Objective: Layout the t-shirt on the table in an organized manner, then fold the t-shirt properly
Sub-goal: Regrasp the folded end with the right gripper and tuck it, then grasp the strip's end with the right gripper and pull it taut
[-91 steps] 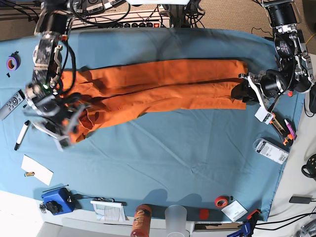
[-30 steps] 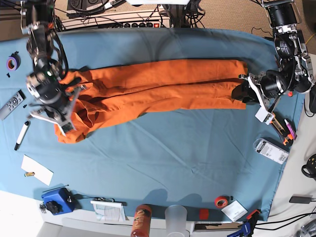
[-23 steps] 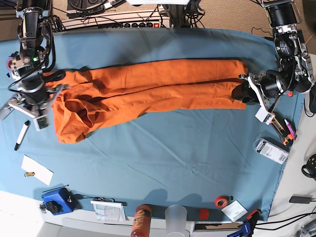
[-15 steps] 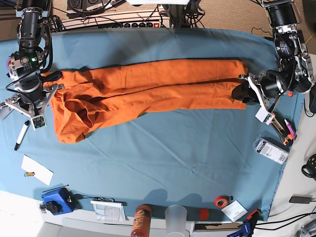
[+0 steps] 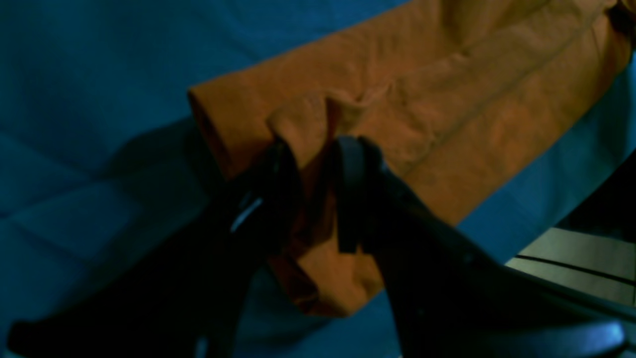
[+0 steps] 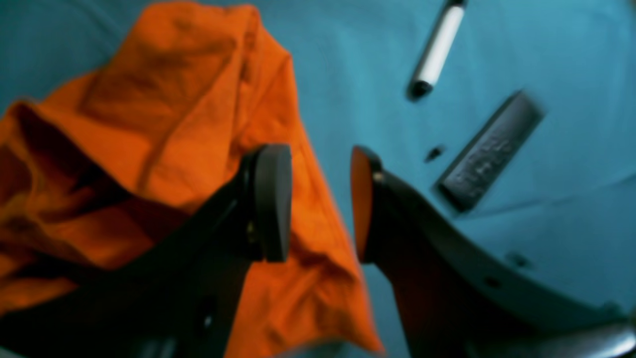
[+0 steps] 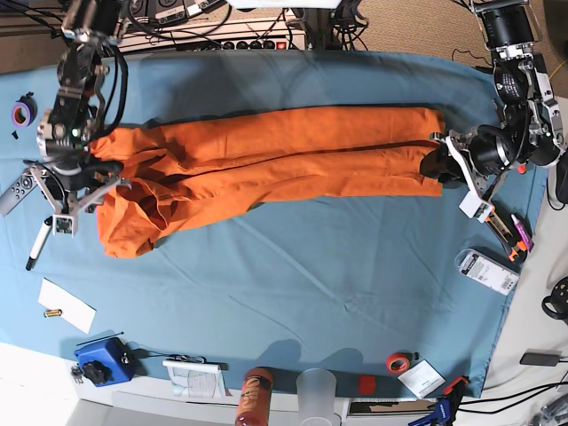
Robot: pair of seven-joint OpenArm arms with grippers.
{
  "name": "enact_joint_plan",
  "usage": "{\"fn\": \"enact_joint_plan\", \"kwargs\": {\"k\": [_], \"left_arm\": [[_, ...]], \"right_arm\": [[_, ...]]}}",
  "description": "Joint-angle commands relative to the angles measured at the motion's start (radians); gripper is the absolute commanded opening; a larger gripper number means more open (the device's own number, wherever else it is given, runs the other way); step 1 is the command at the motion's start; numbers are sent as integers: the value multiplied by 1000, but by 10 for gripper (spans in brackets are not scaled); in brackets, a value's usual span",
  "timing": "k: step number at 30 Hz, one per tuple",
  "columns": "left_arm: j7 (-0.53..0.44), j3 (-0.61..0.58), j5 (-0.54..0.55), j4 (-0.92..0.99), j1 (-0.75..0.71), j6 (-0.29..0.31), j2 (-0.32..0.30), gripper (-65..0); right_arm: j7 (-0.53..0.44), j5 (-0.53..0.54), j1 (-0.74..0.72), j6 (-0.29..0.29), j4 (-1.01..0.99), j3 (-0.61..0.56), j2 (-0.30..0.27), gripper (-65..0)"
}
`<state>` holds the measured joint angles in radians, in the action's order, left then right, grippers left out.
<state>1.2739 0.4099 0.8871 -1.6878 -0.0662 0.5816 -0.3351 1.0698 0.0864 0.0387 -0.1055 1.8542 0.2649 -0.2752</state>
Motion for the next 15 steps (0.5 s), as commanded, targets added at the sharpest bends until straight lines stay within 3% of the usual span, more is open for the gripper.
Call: {"fn": "enact_joint_plan", "kwargs": {"k": [1,4,15], "left_arm": [[-18,6,21,-16,13,4,-14,-484],[-18,6,21,-16,13,8,-14,-484],[-19,6,22,-16,13,7,-14,-484]], "right_arm": [[-27,15,-38,-3,2,8,-4,-448],[-26,64,-85,-57,-18,8,21,-448],[-35,48,-133,-72,-41,9,79,-448]]}}
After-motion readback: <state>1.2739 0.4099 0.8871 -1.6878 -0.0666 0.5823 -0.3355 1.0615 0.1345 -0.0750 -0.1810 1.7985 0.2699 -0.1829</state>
